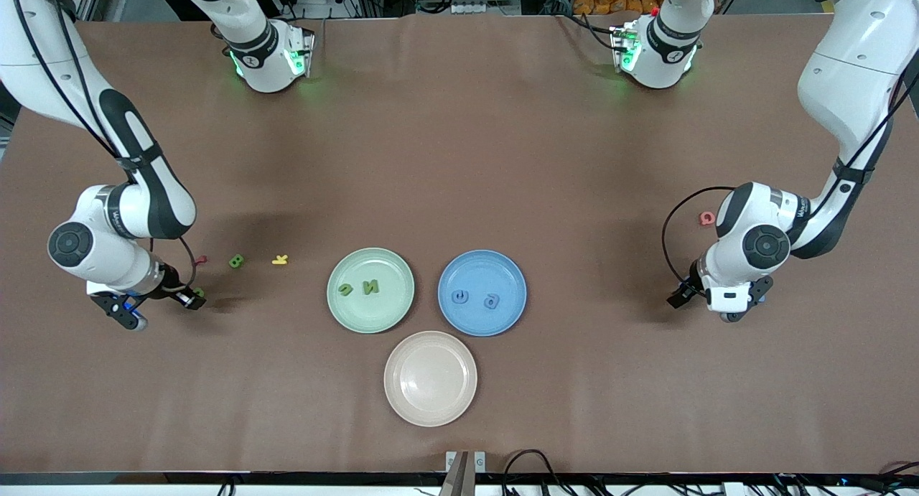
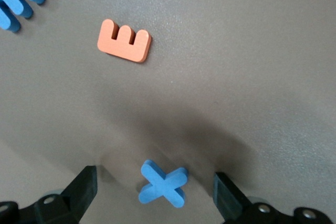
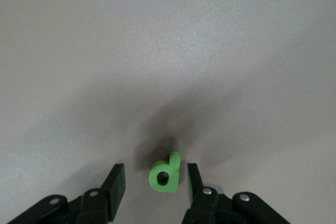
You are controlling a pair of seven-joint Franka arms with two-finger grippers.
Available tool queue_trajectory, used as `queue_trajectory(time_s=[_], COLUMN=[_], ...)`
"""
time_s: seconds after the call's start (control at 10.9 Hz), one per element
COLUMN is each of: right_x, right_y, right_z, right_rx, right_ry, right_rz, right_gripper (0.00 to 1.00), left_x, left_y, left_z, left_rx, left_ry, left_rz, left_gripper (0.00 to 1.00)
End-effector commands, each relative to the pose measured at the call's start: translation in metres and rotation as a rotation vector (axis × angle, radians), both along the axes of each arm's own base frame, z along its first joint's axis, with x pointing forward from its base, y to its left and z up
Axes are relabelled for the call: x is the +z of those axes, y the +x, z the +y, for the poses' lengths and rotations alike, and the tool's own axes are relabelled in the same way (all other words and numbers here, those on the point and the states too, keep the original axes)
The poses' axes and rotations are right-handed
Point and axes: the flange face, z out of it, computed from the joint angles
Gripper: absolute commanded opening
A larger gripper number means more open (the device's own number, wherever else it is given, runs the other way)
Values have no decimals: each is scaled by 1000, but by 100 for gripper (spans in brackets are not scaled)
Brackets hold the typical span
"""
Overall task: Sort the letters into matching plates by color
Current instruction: 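Grasp the green d with the right gripper while the left gripper returns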
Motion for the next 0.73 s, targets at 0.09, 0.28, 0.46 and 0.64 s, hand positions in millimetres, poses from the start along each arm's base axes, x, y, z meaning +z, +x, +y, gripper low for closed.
queue_trajectory(time_s=[0.09,0.28,0.46,0.64], right_x=[-2,-2,-2,-4], right_y=[-4,-4,-4,-6], right_z=[-4,-6,-5,-6], right_rx=[-2,-7,-6,-6], right_ry=[22,22,22,23], right_rz=[-6,-6,-4,0], right_gripper=[54,54,54,54], left_x=[1,5,7,12], left_y=[4,5,5,6], left_z=[8,6,3,-5], left_rx=[29,29,43,38], left_ry=[21,16,-13,-47], left_rz=[-8,-13,-8,-10], left_gripper=[100,100,100,100])
